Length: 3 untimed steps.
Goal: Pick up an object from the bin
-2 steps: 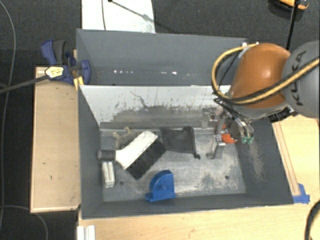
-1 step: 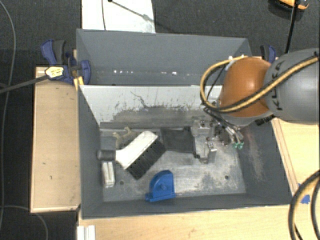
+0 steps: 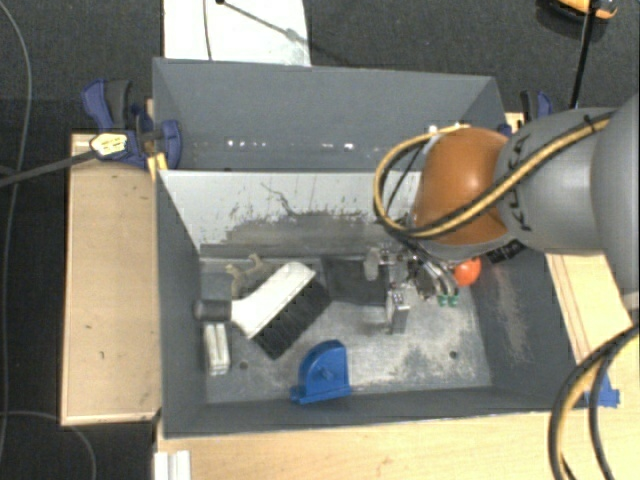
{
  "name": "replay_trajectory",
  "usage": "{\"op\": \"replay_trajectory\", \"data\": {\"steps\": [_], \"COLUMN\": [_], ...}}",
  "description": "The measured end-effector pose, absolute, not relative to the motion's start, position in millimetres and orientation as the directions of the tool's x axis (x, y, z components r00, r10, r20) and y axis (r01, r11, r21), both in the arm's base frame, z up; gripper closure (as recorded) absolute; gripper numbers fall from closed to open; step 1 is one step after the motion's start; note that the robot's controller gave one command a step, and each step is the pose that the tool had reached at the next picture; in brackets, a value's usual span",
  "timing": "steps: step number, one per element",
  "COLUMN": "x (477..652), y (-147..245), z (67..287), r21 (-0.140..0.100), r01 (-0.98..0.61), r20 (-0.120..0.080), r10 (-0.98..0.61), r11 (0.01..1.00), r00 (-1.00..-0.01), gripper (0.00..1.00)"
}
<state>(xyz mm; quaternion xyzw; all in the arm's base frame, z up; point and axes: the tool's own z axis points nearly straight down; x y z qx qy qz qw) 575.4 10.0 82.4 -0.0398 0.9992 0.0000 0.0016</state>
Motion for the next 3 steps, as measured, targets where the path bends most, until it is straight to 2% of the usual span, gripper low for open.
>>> {"op": "replay_trajectory", "data": {"steps": [1,2,3], "x": [574.5,577.0,577.0], "y": [32.9,51.1,51.0], "z": [74.3,75.5,75.5], "r21": [0.001,0.001,0.001], "r01": [-0.033,0.04,0.039], "r20": [-0.008,-0.008,-0.008], "r10": [-0.033,0.04,0.039], "r11": [0.999,0.999,0.999], "r00": [-0.999,-0.999,-0.999], "gripper": [0.0,1.0,0.0]}}
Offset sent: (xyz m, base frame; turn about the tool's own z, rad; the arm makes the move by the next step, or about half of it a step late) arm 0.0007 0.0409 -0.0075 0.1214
